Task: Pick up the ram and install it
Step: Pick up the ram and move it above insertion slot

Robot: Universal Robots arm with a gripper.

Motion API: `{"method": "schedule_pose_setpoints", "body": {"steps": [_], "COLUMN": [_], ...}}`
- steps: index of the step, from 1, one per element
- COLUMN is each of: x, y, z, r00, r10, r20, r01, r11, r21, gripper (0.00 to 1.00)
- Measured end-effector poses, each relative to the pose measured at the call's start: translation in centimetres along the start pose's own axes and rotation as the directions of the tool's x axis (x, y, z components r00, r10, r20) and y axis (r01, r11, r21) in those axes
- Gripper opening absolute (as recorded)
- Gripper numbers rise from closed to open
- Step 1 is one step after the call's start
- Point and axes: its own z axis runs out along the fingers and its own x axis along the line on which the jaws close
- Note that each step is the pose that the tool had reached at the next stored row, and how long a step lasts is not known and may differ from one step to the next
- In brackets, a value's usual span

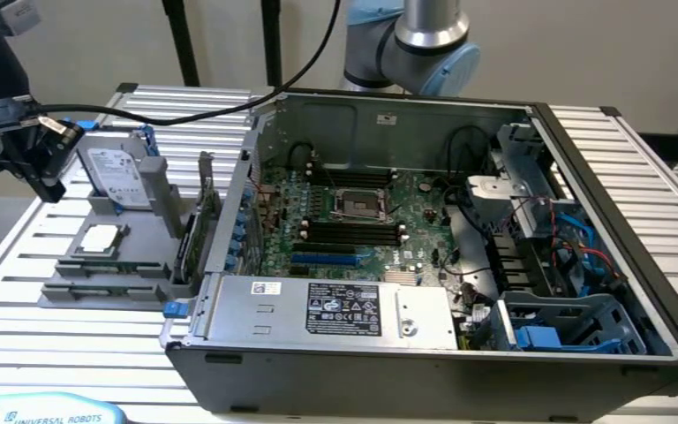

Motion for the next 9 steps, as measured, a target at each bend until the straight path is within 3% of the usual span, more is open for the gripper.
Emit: {"method": "schedule_pose_setpoints", "body": {"steps": [9], "x": [0.0], "y": [0.0], "z": [0.0], "r00": [1.0], "r10": [0.0], "r20": [0.0], "r01": [0.0], "r11": [1.0], "r21": [0.0], "gripper": [0.11]}}
